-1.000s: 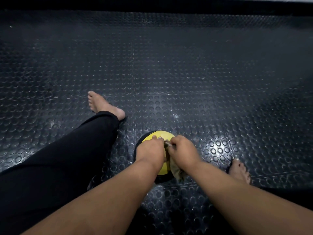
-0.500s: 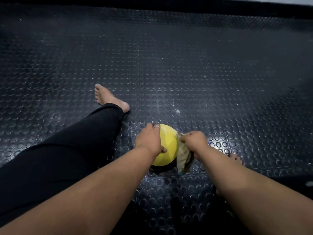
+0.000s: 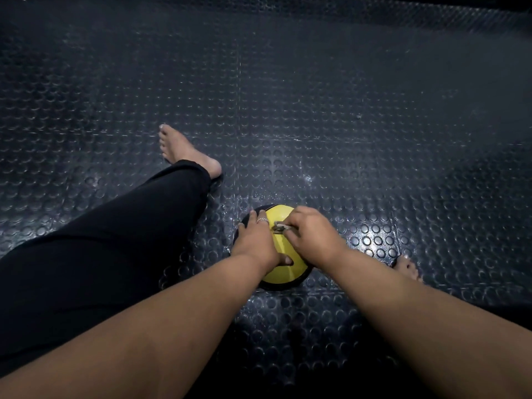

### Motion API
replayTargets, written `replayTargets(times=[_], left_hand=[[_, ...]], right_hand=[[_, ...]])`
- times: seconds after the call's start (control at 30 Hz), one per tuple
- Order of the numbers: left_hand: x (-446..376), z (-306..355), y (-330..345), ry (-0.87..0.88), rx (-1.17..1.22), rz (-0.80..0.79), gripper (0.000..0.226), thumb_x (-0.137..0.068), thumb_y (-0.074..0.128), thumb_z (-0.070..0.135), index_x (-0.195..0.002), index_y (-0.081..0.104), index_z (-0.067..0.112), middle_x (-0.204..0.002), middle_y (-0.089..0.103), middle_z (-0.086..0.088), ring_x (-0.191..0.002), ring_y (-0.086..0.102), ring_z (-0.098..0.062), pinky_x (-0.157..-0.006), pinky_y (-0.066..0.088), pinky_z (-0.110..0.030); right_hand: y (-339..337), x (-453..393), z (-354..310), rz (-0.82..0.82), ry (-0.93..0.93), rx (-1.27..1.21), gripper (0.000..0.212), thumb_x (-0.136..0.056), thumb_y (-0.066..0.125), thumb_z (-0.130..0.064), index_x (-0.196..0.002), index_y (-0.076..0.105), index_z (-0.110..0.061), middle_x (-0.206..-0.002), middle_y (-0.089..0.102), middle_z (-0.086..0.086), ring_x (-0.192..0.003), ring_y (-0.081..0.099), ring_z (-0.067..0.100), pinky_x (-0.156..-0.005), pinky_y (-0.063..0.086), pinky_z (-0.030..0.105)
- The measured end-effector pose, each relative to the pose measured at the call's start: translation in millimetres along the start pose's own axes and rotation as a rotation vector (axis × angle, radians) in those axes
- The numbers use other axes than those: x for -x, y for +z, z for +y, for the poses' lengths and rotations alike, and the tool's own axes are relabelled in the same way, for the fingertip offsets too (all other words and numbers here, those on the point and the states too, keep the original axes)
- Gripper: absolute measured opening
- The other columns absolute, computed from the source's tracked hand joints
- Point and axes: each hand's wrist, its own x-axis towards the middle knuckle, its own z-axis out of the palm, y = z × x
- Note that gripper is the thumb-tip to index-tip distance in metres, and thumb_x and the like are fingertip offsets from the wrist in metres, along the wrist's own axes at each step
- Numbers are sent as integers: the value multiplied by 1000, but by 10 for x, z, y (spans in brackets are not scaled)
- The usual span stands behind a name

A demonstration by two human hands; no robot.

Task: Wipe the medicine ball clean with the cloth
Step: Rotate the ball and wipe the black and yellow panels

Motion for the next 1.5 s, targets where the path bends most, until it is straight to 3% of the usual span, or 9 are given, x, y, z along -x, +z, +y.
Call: replayTargets(times=[0.17,0.37,0.5,0.6,0.8,1.03,1.1,1.27,1.5], left_hand=[[-11,97,12,5,-47,-35,127,-71,84,43,-156,-5,12,-164,-4,-4,-149,3,-35,-119,21,-48],[-66,32,12,-7,15,-26,121,-73,84,37,-156,-1,15,-164,-6,-1,-150,2,-31,-119,22,-46],[-66,69,5,8,-12,-31,122,-73,83,42,-156,-2,14,-164,-3,-3,-149,4,-34,-119,23,-48],[-99,35,0,14,10,-29,118,-74,82,40,-156,1,12,-164,-1,-3,-150,5,-31,-119,23,-46],[-32,21,18,13,10,-22,122,-72,84,39,-156,-1,15,-164,-4,0,-151,1,-29,-121,19,-44],[37,68,53,43,-65,-33,122,-73,83,40,-156,-3,14,-164,-6,1,-151,-2,-31,-121,18,-44],[31,73,32,44,-64,-28,122,-72,84,39,-156,-1,15,-164,-5,1,-151,-2,-30,-121,19,-45],[37,84,58,47,-38,-24,120,-73,84,36,-156,0,16,-164,-5,1,-151,-3,-30,-121,19,-45],[48,130,51,69,-96,-42,120,-74,82,40,-156,-2,15,-164,-7,0,-150,-3,-32,-121,19,-45]], right_hand=[[-10,-193,15,93,369,-49,18,-90,53,-14,-90,67,-2,-93,64,14,-80,54,25,-64,36,26],[35,-46,-21,-71,-118,58,15,-87,53,-6,-88,66,0,-93,58,14,-94,53,30,-85,43,38],[57,-131,-46,127,265,-134,17,-91,52,-11,-95,65,-2,-94,54,6,-88,51,21,-71,33,20],[71,-158,-89,145,462,-275,13,-91,56,-17,-88,65,-7,-80,57,5,-76,53,21,-57,28,22],[37,-95,83,-43,50,-123,13,-87,60,-14,-95,67,-6,-92,51,0,-86,50,16,-74,35,20],[33,-160,245,92,614,-428,28,-88,63,-21,-64,52,-12,-58,48,0,-54,42,13,-50,32,24],[-25,-124,172,57,516,-472,20,-86,65,-22,-70,59,-11,-62,52,0,-58,45,14,-57,36,25],[69,20,-8,56,59,-32,14,-89,54,-14,-88,64,-5,-91,51,5,-89,51,22,-78,39,28],[-49,-185,57,114,518,-135,16,-90,55,-14,-87,66,-3,-87,62,14,-77,52,26,-60,29,24]])
